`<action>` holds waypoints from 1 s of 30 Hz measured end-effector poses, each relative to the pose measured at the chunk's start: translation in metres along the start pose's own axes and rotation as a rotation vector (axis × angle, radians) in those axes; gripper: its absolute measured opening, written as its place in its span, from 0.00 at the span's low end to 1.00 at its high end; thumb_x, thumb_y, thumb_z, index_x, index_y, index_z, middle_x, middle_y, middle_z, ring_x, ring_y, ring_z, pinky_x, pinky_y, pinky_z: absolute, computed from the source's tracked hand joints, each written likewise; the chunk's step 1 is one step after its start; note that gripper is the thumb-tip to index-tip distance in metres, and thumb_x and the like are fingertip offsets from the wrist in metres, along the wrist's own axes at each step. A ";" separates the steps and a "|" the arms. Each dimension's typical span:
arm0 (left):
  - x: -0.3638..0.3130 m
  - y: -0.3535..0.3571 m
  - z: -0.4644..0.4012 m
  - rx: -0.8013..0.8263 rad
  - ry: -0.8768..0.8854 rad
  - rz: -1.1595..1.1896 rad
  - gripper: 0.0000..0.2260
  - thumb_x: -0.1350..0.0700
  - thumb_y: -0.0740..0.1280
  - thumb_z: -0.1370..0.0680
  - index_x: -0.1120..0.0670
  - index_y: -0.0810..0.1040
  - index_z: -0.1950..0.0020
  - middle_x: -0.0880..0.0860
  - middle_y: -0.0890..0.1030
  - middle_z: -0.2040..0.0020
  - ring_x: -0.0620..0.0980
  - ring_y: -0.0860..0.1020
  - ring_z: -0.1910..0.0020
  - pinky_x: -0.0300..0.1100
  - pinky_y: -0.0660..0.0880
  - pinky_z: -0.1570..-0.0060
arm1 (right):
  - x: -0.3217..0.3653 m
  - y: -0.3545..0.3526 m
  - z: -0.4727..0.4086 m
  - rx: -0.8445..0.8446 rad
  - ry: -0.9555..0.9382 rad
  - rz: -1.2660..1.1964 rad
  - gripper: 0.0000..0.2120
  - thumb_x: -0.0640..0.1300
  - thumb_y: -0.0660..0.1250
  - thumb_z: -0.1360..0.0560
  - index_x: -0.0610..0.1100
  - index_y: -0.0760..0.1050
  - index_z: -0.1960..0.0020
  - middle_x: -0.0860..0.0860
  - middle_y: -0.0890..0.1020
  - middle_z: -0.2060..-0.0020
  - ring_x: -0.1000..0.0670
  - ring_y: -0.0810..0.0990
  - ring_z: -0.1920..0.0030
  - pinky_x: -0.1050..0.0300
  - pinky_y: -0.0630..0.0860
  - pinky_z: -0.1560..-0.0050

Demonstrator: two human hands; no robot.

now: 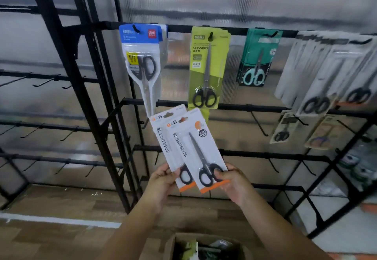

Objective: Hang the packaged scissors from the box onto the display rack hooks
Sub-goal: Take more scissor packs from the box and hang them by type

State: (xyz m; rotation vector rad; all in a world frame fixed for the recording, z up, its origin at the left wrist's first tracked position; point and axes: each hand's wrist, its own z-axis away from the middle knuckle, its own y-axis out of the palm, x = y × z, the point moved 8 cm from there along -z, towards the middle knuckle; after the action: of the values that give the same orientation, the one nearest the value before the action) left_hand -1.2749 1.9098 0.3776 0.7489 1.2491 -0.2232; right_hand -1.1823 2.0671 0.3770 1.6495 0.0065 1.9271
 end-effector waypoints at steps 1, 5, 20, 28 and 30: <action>-0.007 0.014 -0.004 0.044 0.013 -0.018 0.15 0.62 0.66 0.29 0.58 0.79 0.42 0.55 0.84 0.50 0.51 0.83 0.52 0.46 0.80 0.56 | 0.010 -0.006 0.005 0.018 -0.030 -0.039 0.24 0.35 0.67 0.38 0.31 0.75 0.42 0.37 0.81 0.50 0.40 0.80 0.51 0.46 0.76 0.51; -0.027 0.077 -0.017 0.216 0.030 -0.058 0.13 0.67 0.63 0.25 0.59 0.78 0.42 0.55 0.85 0.51 0.51 0.83 0.53 0.44 0.80 0.58 | 0.054 -0.042 0.027 -0.036 -0.167 -0.187 0.19 0.33 0.66 0.34 0.34 0.78 0.42 0.37 0.81 0.48 0.37 0.79 0.45 0.38 0.72 0.42; -0.011 0.266 -0.025 0.565 -0.088 0.097 0.13 0.68 0.61 0.23 0.59 0.77 0.40 0.56 0.84 0.49 0.51 0.82 0.55 0.44 0.81 0.59 | 0.148 -0.171 0.148 -0.294 -0.609 -0.434 0.15 0.40 0.61 0.28 0.41 0.81 0.45 0.42 0.83 0.48 0.42 0.81 0.46 0.46 0.79 0.50; -0.013 0.338 -0.037 0.533 0.010 -0.021 0.14 0.68 0.61 0.23 0.54 0.78 0.43 0.50 0.85 0.53 0.48 0.84 0.58 0.44 0.81 0.62 | 0.200 -0.278 0.156 -0.366 -0.627 -0.459 0.13 0.40 0.64 0.31 0.40 0.80 0.47 0.42 0.84 0.52 0.43 0.83 0.51 0.45 0.81 0.55; -0.012 0.353 -0.043 0.486 0.035 -0.006 0.14 0.67 0.62 0.23 0.55 0.78 0.41 0.52 0.85 0.51 0.49 0.84 0.58 0.43 0.81 0.63 | 0.227 -0.299 0.157 -0.367 -0.648 -0.352 0.14 0.40 0.63 0.30 0.40 0.79 0.46 0.43 0.84 0.55 0.45 0.84 0.54 0.50 0.81 0.59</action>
State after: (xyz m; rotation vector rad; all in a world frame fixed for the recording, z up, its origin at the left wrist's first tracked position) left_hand -1.1218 2.1970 0.5212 1.1690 1.2436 -0.5318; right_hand -0.9241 2.3541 0.5051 1.7919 -0.2765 1.0087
